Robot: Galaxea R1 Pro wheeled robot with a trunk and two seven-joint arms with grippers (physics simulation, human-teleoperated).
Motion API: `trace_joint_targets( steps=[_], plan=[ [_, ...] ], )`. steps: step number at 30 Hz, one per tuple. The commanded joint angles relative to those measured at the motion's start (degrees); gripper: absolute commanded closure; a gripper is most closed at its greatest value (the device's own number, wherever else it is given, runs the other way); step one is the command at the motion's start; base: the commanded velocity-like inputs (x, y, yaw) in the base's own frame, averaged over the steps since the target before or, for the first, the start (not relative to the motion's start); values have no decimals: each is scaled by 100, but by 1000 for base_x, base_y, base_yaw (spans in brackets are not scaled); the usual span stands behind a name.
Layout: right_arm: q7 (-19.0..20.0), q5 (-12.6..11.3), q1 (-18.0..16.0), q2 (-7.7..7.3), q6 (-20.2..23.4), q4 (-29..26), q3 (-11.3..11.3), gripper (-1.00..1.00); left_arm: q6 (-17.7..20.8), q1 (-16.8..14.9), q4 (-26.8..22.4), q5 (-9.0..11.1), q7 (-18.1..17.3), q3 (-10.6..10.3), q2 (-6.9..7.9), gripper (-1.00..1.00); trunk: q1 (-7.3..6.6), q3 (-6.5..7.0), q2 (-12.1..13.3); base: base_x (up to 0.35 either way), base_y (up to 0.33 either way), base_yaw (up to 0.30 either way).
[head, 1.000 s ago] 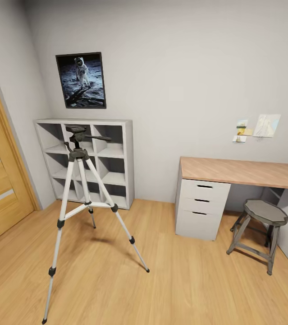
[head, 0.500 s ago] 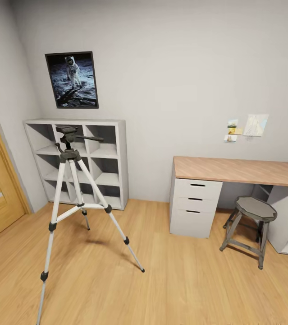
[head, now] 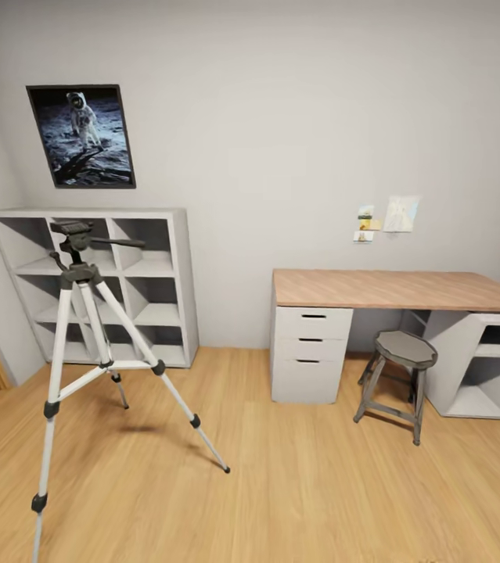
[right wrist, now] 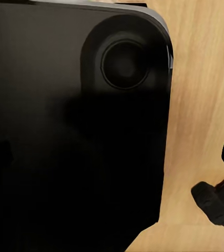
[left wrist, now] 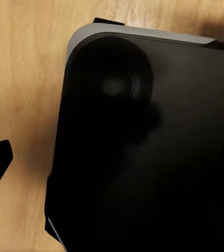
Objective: Attach the digital camera to the camera tripod in the bedroom.
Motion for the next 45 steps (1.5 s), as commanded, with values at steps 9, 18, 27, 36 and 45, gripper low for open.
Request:
trace_joint_targets(
  steps=[9, 18, 27, 36, 45],
  plan=[
    [3, 8, -1, -9, -12, -1, 8, -100, -11, -2, 7, 649, 5, 37, 31, -100, 0, -5, -3, 0, 0, -249],
    [2, 20, -1, -72, -32, -1, 23, -100, -27, -2, -7, 1102, 21, -33, 44, -100, 0, -5, -3, 0, 0, -254],
    [8, 141, -1, -69, -26, -1, 39, -100, -34, -2, -28, 1098, 23, -16, 46, -100, 0, -5, -3, 0, 0, -251],
    [8, 468, -1, -64, -17, -1, 40, -100, -33, -2, -28, 1095, 23, -24, 51, -100, 0, -5, -3, 0, 0, -72],
    [8, 583, -1, -52, -18, -1, 26, -100, -33, -2, -28, 1099, 23, -18, 44, -100, 0, -5, -3, 0, 0, -1]
  ],
)
